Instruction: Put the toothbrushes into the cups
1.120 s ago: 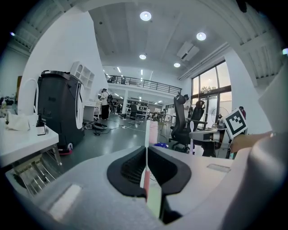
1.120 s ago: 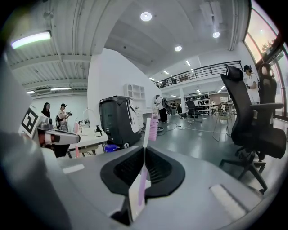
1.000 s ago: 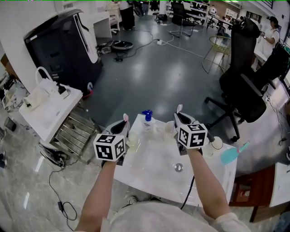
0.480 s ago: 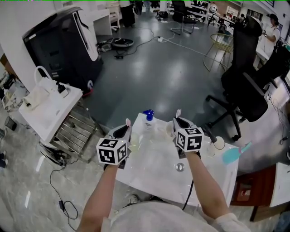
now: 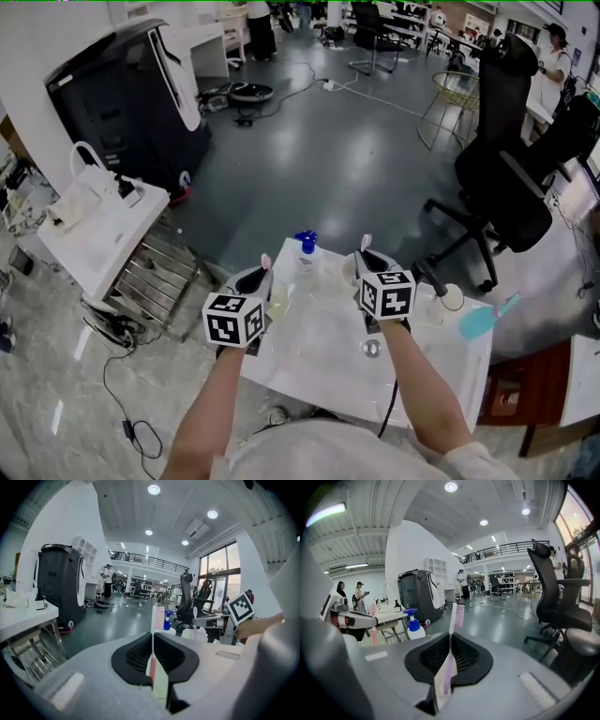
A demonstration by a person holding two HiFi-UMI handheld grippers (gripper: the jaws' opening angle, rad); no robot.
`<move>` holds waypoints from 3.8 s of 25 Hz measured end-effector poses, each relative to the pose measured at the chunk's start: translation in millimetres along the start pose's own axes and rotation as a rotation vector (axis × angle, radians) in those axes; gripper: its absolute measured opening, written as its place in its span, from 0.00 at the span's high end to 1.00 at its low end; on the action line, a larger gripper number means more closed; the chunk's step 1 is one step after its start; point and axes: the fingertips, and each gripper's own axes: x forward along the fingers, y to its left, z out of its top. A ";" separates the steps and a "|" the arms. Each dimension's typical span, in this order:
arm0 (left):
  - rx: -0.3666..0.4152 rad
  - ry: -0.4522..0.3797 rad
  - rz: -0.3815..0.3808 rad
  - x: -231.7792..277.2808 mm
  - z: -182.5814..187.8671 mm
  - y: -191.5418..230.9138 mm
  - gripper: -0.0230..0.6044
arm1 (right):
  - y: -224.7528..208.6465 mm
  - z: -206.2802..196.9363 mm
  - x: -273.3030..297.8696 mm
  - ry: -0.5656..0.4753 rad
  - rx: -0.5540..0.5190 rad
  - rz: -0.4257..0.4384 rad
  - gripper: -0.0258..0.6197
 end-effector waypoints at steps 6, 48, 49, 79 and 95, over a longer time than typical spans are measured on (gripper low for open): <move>0.014 0.016 -0.005 1.4 -5.9 -2.1 0.94 | 1.0 -7.8 1.8 0.016 0.003 -0.010 0.93; 0.049 0.002 -0.016 -2.8 4.4 -10.5 0.90 | -0.2 -4.2 -24.2 -0.016 0.076 -0.046 0.86; 0.052 0.000 -0.021 -3.0 6.3 -11.8 0.90 | 0.0 -2.4 -26.7 -0.022 0.077 -0.049 0.86; 0.192 -0.029 -0.263 -13.4 40.3 -89.2 0.96 | 9.5 32.4 -161.0 -0.202 0.096 -0.257 0.93; 0.243 -0.026 -0.342 -0.4 34.9 -176.6 0.96 | -25.2 11.7 -219.1 -0.224 0.104 -0.314 0.93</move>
